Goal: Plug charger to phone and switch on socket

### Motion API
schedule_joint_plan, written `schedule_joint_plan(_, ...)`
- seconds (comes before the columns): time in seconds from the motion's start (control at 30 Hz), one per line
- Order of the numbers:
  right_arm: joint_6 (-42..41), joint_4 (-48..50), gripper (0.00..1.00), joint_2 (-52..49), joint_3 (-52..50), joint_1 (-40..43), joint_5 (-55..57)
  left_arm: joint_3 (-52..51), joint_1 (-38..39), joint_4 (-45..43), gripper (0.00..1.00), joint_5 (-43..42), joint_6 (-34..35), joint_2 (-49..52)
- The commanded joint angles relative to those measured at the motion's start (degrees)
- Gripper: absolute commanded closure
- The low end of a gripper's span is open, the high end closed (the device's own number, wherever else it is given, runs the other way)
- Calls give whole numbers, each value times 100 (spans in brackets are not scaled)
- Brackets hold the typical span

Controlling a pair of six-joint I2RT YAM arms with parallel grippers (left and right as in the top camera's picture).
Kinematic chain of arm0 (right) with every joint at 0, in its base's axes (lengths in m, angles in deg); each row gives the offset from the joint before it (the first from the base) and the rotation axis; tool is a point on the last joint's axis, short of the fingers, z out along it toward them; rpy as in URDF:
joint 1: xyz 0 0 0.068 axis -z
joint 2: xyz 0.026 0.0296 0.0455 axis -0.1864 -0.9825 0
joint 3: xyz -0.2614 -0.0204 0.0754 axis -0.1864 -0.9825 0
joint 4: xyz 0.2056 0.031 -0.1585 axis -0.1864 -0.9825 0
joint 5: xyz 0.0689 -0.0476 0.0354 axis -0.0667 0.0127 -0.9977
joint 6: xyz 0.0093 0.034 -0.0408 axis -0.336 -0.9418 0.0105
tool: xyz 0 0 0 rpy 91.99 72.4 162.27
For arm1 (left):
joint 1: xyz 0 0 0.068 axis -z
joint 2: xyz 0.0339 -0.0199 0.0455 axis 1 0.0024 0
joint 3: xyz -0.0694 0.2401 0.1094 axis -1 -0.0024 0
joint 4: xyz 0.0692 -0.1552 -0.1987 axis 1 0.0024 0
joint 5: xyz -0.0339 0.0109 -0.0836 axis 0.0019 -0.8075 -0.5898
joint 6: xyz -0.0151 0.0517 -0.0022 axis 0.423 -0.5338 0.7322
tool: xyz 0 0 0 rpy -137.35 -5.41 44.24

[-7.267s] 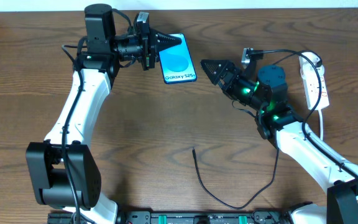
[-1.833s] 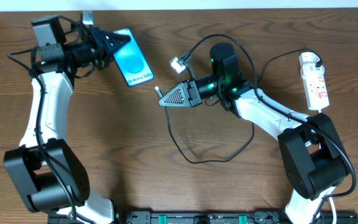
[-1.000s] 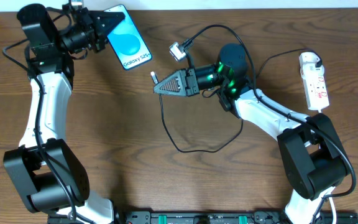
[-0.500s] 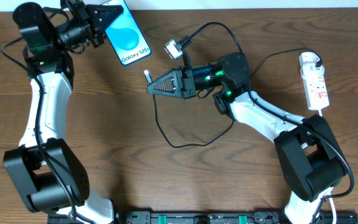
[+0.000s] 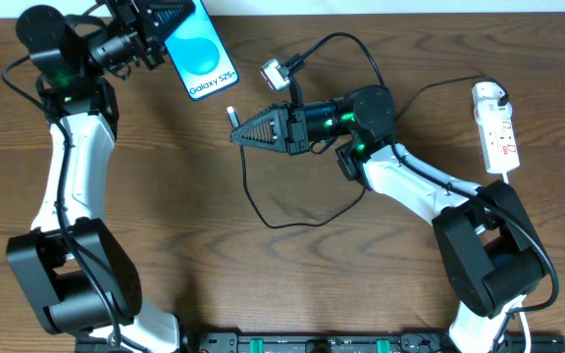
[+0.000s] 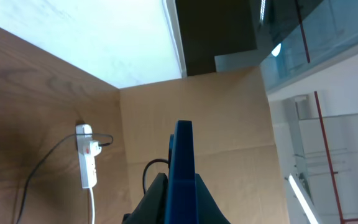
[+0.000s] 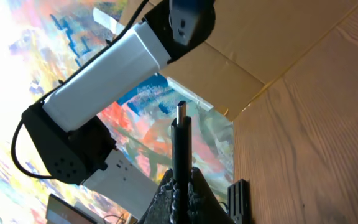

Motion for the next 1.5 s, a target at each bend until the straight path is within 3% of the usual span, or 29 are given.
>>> schedule_joint_plan(0.0, -37, 122, 99, -11, 33, -31, 111, 70, 149, -76, 92, -94, -114, -15)
schedule_joint_plan(1.47, -15, 291, 99, -11, 33, 133, 264, 70, 378, -72, 93, -293, -337, -15)
